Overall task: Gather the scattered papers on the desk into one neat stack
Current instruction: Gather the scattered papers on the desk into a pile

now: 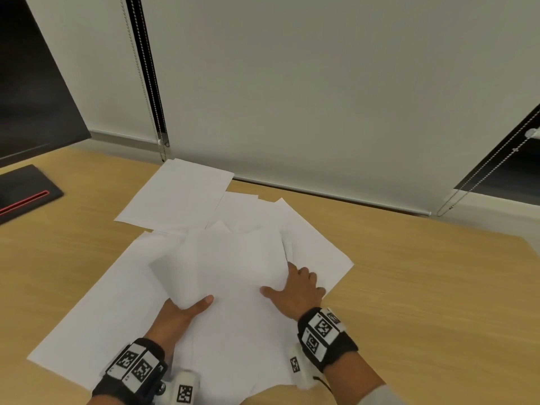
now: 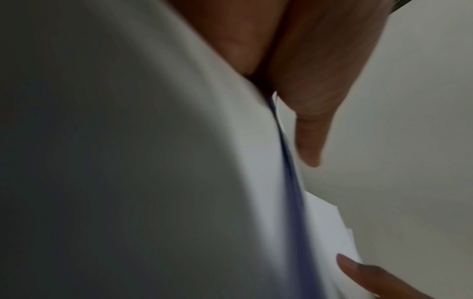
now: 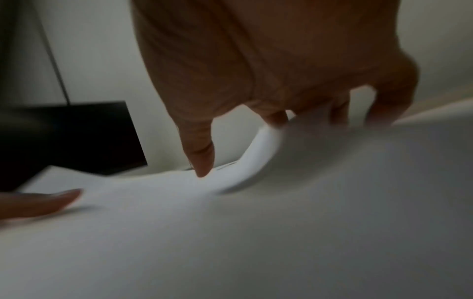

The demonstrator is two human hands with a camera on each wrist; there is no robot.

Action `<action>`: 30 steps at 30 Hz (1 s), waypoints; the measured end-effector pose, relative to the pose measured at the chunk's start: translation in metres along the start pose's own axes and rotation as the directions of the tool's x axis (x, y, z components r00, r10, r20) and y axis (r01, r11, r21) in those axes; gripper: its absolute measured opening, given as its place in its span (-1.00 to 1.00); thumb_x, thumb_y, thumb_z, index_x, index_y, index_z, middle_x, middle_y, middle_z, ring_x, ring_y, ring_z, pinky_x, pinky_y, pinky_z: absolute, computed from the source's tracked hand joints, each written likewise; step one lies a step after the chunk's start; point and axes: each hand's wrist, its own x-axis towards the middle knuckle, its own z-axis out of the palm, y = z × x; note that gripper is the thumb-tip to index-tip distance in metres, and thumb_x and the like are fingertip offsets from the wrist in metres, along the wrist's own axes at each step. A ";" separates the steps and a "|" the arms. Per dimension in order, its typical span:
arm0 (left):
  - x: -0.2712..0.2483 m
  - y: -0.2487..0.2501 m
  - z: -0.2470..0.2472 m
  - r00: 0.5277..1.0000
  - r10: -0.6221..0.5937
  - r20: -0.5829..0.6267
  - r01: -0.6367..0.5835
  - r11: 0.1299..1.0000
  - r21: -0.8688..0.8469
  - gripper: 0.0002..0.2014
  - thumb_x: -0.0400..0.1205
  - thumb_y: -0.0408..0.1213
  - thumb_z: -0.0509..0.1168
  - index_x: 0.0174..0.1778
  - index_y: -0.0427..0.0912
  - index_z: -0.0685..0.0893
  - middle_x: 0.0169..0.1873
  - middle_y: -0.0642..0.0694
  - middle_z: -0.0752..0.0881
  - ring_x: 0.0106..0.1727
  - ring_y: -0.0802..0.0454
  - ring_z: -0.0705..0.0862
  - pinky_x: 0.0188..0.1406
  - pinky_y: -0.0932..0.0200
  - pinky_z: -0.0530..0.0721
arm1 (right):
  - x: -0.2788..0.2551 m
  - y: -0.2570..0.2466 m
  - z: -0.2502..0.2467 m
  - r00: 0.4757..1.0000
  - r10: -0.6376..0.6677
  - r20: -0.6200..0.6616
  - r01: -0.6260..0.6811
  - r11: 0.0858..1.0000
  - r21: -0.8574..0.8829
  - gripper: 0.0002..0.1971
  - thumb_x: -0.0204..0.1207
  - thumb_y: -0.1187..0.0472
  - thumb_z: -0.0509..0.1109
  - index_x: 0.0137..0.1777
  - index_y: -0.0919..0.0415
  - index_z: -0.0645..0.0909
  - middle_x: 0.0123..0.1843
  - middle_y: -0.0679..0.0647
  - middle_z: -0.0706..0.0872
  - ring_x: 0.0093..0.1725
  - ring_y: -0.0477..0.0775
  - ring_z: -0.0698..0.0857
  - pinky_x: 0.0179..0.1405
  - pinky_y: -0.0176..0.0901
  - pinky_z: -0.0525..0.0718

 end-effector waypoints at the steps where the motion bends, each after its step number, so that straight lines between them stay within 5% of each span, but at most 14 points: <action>1: -0.001 -0.001 -0.001 1.000 -0.001 0.003 0.001 1.000 -0.023 -0.08 0.03 0.08 0.65 0.31 -0.21 0.63 0.14 -0.18 0.80 0.15 -0.19 0.75 0.30 -0.25 0.64 | 0.002 -0.001 -0.002 0.999 0.030 -0.034 -0.033 0.996 -0.083 -0.04 0.31 -0.47 0.25 0.62 0.07 0.17 0.51 0.11 0.35 0.53 0.21 0.29 0.40 0.25 0.30; 5: -0.002 0.005 -0.001 1.000 -0.013 0.015 0.015 0.994 -0.109 -0.16 0.14 0.02 0.68 0.34 -0.15 0.62 0.15 -0.14 0.78 0.18 -0.16 0.73 0.31 -0.18 0.62 | 0.017 0.003 -0.007 0.997 0.048 -0.058 -0.049 0.999 -0.012 -0.15 0.33 -0.45 0.25 0.49 0.12 0.37 0.45 0.09 0.43 0.48 0.19 0.38 0.38 0.21 0.39; 8: 0.002 0.019 0.000 0.995 -0.058 0.085 0.070 0.986 -0.153 -0.21 0.25 0.15 0.58 0.38 -0.06 0.60 0.23 -0.12 0.76 0.27 -0.16 0.69 0.42 -0.23 0.52 | 0.027 0.001 -0.006 0.999 0.038 -0.038 -0.034 0.995 0.095 -0.16 0.36 -0.38 0.32 0.53 0.12 0.33 0.47 0.11 0.42 0.49 0.18 0.37 0.42 0.16 0.41; 11: 0.008 0.020 0.002 0.992 -0.087 0.090 0.098 0.987 -0.127 -0.38 0.38 0.00 0.54 0.35 -0.09 0.61 0.19 -0.19 0.77 0.23 -0.23 0.71 0.38 -0.28 0.56 | 0.032 -0.003 -0.003 0.999 -0.053 0.013 0.049 0.978 0.205 -0.18 0.37 -0.31 0.39 0.58 0.00 0.27 0.49 0.10 0.38 0.52 0.16 0.33 0.48 0.13 0.39; 17: 0.010 0.004 -0.006 0.993 -0.115 0.039 0.117 0.991 -0.064 -0.16 0.03 -0.16 0.67 0.27 -0.29 0.65 0.10 -0.35 0.79 0.13 -0.37 0.75 0.23 -0.41 0.64 | 0.038 0.008 -0.001 0.997 -0.069 0.018 0.058 0.925 0.375 -0.12 0.30 -0.34 0.43 0.59 -0.03 0.29 0.49 0.06 0.40 0.52 0.11 0.37 0.49 0.13 0.42; 24: -0.011 0.014 -0.038 0.996 -0.026 -0.090 0.017 0.995 -0.100 -0.63 0.46 -0.50 0.46 0.19 -0.28 0.67 0.04 -0.32 0.78 0.09 -0.35 0.73 0.22 -0.37 0.62 | 0.068 0.054 -0.042 0.990 0.060 -0.129 -0.018 0.951 0.308 -0.34 0.44 -0.19 0.41 0.50 0.06 0.44 0.50 0.14 0.42 0.49 0.19 0.44 0.45 0.10 0.47; 28: -0.025 0.013 -0.093 0.976 -0.065 -0.206 0.049 0.996 -0.080 -0.64 0.50 -0.45 0.42 0.23 -0.31 0.64 -0.01 -0.34 0.76 0.01 -0.34 0.73 -0.03 -0.18 0.69 | 0.095 0.071 -0.069 0.989 0.097 -0.110 -0.072 0.976 0.208 -0.14 0.36 -0.13 0.51 0.62 0.13 0.27 0.57 0.21 0.35 0.52 0.27 0.40 0.45 0.18 0.48; 30: -0.023 0.006 -0.122 0.946 -0.178 -0.272 0.162 0.984 -0.078 -0.58 0.47 -0.33 0.45 0.23 -0.37 0.63 -0.04 -0.37 0.75 -0.09 -0.30 0.72 -0.24 -0.04 0.64 | 0.103 0.074 -0.076 0.991 0.114 -0.063 -0.103 0.982 0.158 -0.02 0.32 -0.13 0.56 0.66 0.14 0.16 0.63 0.20 0.28 0.58 0.29 0.32 0.51 0.19 0.41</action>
